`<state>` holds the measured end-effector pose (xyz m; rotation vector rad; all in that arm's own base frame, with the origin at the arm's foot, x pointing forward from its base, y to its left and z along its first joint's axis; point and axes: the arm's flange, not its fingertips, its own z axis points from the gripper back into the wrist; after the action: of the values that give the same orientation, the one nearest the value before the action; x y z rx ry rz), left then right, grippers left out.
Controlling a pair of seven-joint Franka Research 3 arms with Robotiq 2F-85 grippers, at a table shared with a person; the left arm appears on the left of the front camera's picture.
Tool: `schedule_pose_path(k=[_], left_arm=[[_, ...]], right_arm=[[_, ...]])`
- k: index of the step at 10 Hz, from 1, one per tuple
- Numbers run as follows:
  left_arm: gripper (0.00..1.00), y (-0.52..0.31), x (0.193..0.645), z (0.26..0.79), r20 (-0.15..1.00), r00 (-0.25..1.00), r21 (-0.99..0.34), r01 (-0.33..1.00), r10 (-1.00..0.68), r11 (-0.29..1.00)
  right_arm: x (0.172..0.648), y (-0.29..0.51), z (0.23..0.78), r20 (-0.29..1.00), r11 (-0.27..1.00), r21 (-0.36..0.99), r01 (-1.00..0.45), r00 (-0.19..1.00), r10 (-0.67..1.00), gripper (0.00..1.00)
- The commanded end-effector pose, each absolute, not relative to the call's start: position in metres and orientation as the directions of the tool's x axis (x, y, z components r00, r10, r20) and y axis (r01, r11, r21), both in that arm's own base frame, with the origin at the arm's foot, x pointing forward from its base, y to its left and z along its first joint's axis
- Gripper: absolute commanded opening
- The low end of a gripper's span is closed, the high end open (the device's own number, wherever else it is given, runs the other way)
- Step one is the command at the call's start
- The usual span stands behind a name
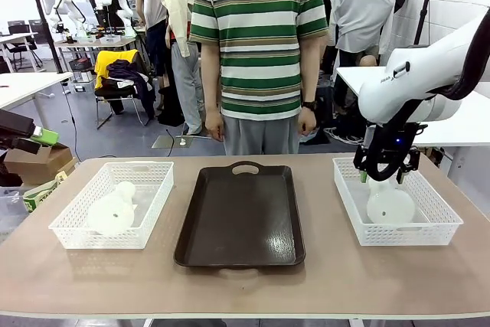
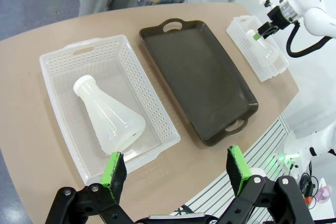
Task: Prepare the laboratory tools.
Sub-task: Pick up the Big flask that the person points to.
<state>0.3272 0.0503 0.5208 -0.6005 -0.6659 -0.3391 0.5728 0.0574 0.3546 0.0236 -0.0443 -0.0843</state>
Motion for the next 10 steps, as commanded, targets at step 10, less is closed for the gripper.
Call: schedule_pose_path(k=[10], left_arm=[[1.00, 0.054, 0.328, 0.520, 0.672, 0.732, -0.408, 0.493, -0.113, 0.768]], right_arm=[[0.565, 0.060, 0.356, 0.056, 0.960, -0.016, 0.278, 0.959, -0.277, 1.00]])
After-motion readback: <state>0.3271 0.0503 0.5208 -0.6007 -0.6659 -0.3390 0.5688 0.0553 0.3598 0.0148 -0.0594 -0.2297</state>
